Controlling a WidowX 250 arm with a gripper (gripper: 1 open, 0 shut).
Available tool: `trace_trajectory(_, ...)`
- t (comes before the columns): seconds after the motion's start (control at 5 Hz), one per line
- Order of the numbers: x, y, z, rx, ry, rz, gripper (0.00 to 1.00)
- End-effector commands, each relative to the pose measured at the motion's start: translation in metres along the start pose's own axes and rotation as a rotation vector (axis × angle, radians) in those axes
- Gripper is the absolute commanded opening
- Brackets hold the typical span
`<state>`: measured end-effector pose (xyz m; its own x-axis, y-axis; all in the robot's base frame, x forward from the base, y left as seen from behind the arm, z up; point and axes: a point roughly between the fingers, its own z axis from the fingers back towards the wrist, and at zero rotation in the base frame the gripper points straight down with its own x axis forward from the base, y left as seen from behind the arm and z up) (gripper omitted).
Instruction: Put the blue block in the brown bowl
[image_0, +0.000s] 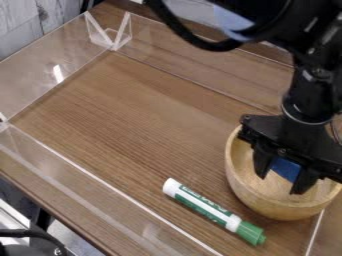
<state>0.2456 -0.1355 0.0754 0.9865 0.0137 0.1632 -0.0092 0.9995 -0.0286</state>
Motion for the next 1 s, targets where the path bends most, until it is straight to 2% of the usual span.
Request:
trace_trajectory(0.0, 0.0042, -0.0044, 0.0057, -0.018, -0.031, -0.001, 0.00)
trace_trajectory(0.8, 0.0009, -0.0049, 0.0005, -0.023, -0.025, 0.004, 0.00)
